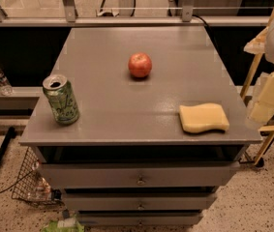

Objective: Move apple near green can

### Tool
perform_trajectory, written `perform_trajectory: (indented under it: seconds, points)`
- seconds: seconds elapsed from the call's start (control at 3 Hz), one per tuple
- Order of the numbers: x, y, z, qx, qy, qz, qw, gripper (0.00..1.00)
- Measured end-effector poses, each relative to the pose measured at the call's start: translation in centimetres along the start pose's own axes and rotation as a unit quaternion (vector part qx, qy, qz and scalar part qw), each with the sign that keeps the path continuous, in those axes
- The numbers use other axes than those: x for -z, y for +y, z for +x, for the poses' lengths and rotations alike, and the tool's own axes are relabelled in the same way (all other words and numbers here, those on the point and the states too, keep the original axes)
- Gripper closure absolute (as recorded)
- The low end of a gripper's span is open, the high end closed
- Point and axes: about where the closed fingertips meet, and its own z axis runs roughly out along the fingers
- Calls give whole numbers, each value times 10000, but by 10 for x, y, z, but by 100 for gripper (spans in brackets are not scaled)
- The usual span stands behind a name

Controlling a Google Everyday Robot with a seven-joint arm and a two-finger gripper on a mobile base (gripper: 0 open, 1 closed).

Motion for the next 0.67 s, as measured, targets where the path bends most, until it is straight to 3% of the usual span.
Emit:
perform_trajectory:
  seconds: [0.33, 0.67]
  points:
    - [0, 0, 0, -1, -3, 2, 10000, 0]
    - [-7, -27, -22, -173, -428, 156, 9988, 0]
